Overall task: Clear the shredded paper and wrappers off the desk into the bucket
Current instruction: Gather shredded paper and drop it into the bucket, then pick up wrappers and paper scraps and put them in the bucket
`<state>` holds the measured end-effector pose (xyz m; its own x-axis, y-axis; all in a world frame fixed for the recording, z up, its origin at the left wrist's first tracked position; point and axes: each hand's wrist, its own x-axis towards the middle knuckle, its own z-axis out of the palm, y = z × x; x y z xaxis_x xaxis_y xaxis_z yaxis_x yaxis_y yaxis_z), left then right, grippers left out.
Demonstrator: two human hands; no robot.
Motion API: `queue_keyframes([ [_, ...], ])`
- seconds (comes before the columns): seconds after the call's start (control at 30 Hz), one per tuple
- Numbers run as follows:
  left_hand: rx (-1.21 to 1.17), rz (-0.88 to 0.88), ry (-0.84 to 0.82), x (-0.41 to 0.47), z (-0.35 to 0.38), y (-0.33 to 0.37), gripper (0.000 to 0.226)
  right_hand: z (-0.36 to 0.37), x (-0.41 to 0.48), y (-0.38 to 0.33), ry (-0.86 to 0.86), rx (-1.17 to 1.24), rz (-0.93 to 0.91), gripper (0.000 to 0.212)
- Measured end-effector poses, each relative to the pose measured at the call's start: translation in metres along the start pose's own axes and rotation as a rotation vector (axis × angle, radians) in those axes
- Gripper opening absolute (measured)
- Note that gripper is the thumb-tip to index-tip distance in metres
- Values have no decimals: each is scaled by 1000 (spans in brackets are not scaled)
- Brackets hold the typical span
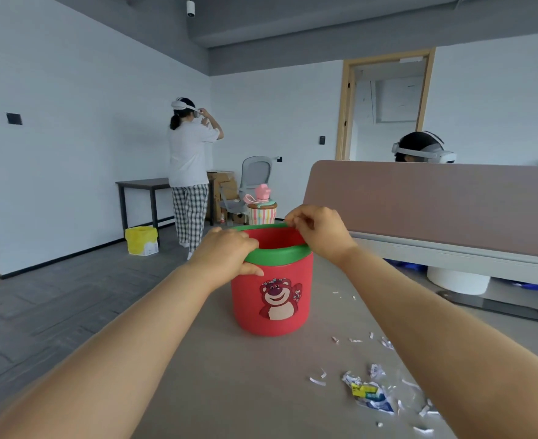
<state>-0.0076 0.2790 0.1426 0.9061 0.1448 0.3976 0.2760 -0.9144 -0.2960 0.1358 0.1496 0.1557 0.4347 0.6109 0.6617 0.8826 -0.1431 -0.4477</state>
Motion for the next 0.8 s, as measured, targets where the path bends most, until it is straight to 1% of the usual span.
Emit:
queue_keyframes([
  [0.07, 11, -42, -18, -5, 1, -6, 52, 3, -6, 0, 51, 53, -3, 25],
  [0.17, -18, -109, -36, -10, 3, -8, 50, 3, -20, 3, 74, 90, 9, 25],
  [0.23, -13, -133, 12, -13, 4, 2, 57, -2, -32, 9, 77, 83, 23, 25],
  [0.27, -15, -137, 77, -14, 5, 10, 60, -5, -38, 14, 71, 69, 39, 26],
  [0.3, -32, -117, 166, -15, 8, 22, 60, -8, -45, 20, 64, 50, 58, 26],
  [0.4, -81, 59, 369, -12, 22, 64, 44, -22, -65, 46, 38, -27, 133, 25],
  [0.47, -161, 154, 384, -5, 36, 93, 40, -32, -80, 66, 10, -64, 187, 25],
  [0.5, -192, 187, 364, 0, 45, 107, 39, -36, -89, 76, -10, -78, 226, 25],
  [0.53, -245, 211, 310, 5, 55, 119, 38, -41, -97, 87, -35, -101, 272, 25],
  [0.6, -374, 209, 134, 21, 78, 140, 44, -50, -114, 113, -119, -193, 366, 25],
  [0.7, -524, 120, -179, 53, 116, 156, 64, -60, -139, 153, -314, -402, 470, 34],
  [0.73, -548, 85, -258, 65, 127, 160, 68, -64, -146, 165, -350, -461, 495, 38],
  [0.8, -565, 15, -362, 91, 145, 166, 72, -73, -155, 185, -362, -543, 538, 46],
])
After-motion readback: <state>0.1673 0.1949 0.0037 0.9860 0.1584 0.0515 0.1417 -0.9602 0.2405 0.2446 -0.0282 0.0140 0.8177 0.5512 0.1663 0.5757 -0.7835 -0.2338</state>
